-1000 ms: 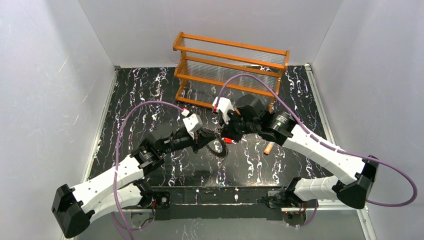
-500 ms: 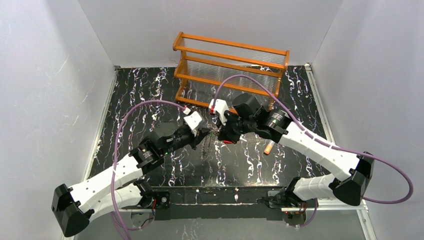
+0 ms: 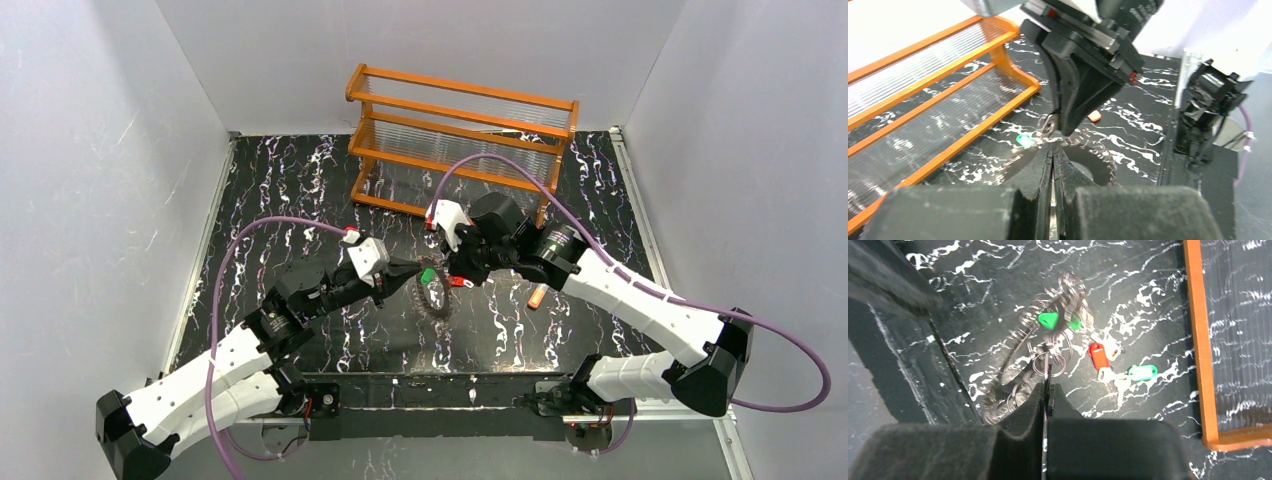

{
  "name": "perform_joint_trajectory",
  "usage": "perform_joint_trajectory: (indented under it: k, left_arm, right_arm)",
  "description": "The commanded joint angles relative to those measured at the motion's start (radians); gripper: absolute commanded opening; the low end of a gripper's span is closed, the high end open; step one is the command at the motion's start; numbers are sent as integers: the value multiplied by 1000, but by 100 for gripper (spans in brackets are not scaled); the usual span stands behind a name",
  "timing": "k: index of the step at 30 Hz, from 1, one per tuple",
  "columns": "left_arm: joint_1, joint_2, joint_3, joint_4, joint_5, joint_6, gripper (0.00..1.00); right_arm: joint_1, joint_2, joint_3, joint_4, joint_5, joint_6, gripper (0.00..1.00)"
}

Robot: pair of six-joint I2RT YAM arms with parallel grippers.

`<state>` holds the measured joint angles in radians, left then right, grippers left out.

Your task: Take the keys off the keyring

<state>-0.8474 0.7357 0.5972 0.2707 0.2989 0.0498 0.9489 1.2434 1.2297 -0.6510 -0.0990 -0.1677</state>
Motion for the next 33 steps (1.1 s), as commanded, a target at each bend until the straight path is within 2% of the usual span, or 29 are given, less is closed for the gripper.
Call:
perform_joint_trajectory:
  k: [1, 5, 10, 24, 33]
  left_arm:
    - [1, 11, 30, -65, -114, 45, 0]
    - [1, 21, 25, -59, -56, 53, 0]
    - [0, 17, 0, -34, -80, 28, 0]
    - [0, 114, 8, -19, 19, -34, 32]
    - [0, 174, 21, -2, 60, -43, 36]
  right_arm:
    - [-6, -23, 7, 20, 23, -37, 1]
    - [-5, -36, 8, 28, -23, -53, 1]
    - [-7, -55, 2, 42, -89, -103, 1]
    - [-5, -50, 11, 15, -148, -183, 1]
    - [-6, -55, 11, 23, -152, -185, 1]
